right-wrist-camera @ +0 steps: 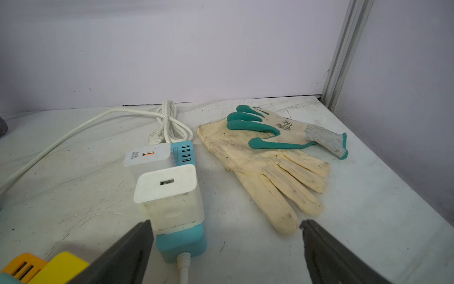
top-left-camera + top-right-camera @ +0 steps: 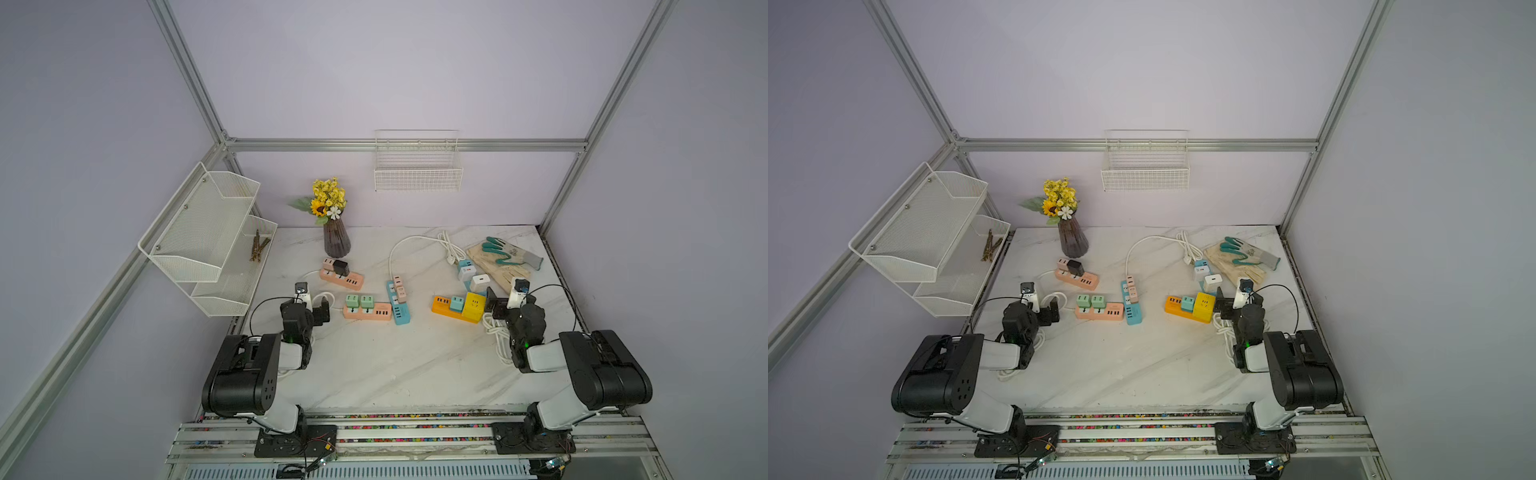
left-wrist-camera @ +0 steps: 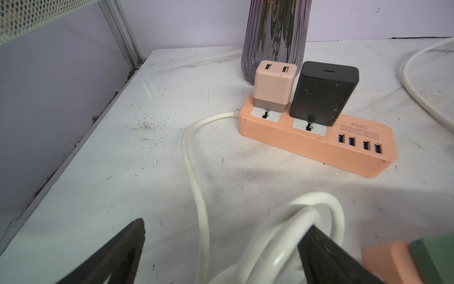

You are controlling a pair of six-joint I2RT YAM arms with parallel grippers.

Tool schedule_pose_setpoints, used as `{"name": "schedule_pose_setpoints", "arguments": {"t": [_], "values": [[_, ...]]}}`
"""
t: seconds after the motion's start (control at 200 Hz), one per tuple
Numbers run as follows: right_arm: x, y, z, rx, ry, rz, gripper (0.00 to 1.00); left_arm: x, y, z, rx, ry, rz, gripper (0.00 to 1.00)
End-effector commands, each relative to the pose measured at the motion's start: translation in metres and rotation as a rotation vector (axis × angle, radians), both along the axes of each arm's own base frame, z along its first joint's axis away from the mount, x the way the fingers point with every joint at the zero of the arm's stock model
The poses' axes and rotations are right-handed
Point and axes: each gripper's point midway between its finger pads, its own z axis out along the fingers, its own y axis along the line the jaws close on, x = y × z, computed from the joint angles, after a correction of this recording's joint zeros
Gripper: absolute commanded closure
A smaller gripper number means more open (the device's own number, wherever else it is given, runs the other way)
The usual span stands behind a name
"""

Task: Pull the plug off the socket
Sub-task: Remove the plug from the socket.

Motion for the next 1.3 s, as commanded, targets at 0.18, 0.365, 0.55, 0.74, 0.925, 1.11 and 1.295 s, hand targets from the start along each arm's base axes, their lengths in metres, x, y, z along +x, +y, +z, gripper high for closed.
{"name": "schedule_pose_setpoints", "arguments": {"t": [0.18, 0.365, 0.55, 0.74, 0.925, 1.11, 1.295], "values": [[0.006, -0.001, 0.012, 0.006, -0.041, -0.006, 0.00, 0.017, -0.004, 0.033, 0.005, -0.117, -0.030, 0.00], [0.006, -0.001, 0.011, 0.007, -0.039, -0.006, 0.00, 0.017, -0.004, 0.033, 0.005, -0.116, -0.031, 0.00], [0.006, -0.001, 0.012, 0.006, -0.042, -0.006, 0.00, 0.017, -0.004, 0.033, 0.004, -0.117, -0.030, 0.00], [0.003, 0.001, 0.013, 0.002, -0.047, 0.006, 0.00, 0.016, -0.006, 0.033, 0.004, -0.119, -0.038, 0.00], [-0.008, -0.016, 0.037, 0.032, -0.091, -0.096, 0.00, 0.003, -0.011, 0.052, 0.021, -0.181, -0.053, 0.00], [-0.009, -0.017, 0.054, 0.081, -0.048, -0.112, 0.00, 0.002, -0.010, 0.075, -0.043, -0.106, -0.013, 0.00], [0.003, -0.016, 0.082, 0.244, 0.041, -0.143, 0.00, 0.010, -0.013, 0.092, -0.192, 0.041, 0.039, 0.00]]}}
